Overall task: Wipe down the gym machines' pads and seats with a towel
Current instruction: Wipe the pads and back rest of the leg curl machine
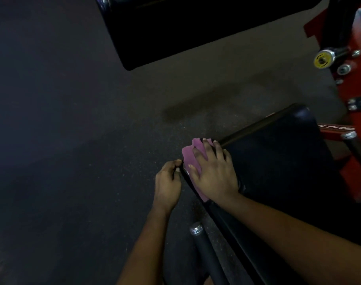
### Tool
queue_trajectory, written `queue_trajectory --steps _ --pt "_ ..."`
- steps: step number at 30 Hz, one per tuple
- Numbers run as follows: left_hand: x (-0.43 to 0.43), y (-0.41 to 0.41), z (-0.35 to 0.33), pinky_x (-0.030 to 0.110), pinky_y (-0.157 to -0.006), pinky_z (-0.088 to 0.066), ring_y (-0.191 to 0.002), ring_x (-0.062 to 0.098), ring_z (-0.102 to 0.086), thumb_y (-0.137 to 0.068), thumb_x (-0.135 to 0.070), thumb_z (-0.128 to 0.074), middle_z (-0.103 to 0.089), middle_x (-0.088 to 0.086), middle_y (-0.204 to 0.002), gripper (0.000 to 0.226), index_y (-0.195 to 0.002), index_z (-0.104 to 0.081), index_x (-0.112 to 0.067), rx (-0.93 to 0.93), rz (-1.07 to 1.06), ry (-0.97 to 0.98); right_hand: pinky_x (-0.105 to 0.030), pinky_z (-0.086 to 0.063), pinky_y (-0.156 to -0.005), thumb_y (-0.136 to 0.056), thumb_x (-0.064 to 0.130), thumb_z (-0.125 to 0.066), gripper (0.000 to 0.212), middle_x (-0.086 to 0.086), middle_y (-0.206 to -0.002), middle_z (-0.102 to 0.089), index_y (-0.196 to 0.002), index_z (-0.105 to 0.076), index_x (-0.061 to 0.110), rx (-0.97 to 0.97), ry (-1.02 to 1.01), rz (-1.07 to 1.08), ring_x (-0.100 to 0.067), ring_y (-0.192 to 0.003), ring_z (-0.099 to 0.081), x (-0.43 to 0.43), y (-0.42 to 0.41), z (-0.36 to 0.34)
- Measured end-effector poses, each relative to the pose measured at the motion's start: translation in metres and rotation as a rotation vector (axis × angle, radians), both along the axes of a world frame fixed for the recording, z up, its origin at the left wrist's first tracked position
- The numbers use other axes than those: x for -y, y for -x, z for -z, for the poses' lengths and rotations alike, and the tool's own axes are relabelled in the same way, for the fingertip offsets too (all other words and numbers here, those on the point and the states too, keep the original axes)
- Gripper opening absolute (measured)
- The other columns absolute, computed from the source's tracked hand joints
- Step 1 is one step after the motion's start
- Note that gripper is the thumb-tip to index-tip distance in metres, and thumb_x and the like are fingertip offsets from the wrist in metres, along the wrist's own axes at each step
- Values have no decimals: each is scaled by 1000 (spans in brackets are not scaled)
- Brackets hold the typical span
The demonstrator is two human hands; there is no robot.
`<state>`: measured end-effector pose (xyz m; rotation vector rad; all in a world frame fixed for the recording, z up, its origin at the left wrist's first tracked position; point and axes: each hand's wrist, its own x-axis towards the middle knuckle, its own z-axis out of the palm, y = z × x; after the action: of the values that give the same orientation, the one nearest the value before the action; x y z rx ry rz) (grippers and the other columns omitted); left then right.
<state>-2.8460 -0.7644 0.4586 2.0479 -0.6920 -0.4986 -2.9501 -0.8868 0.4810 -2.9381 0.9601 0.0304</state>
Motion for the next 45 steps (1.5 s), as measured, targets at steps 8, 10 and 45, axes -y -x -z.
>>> queue_trajectory --steps 8,10,45 --pt "2 0 1 -1 -91 -36 -106 4 -59 -93 11 -48 -69 3 -116 34 -114 -71 -4 73 5 -10 -44 -38 -91 -96 54 -35 52 -7 -130 -60 -125 -64 23 -118 -33 3 -27 -117 -51 23 -44 -11" --pt "3 0 -1 2 -90 -40 -104 8 -62 -95 7 -49 -69 3 -114 30 -111 -72 -5 62 -12 -13 -48 -39 -102 -99 53 -37 53 -8 -148 -49 -139 -55 24 27 -5 8 -30 -135 -43 7 -9 -4" --pt "46 14 -10 43 -71 -47 -78 19 -50 -103 -16 -42 -52 3 -86 20 -84 -46 -17 164 -187 -131 -53 -31 -116 -98 46 -46 55 -9 -164 -30 -150 -47 26 162 -57 108 -33 -150 -26 24 35 5"
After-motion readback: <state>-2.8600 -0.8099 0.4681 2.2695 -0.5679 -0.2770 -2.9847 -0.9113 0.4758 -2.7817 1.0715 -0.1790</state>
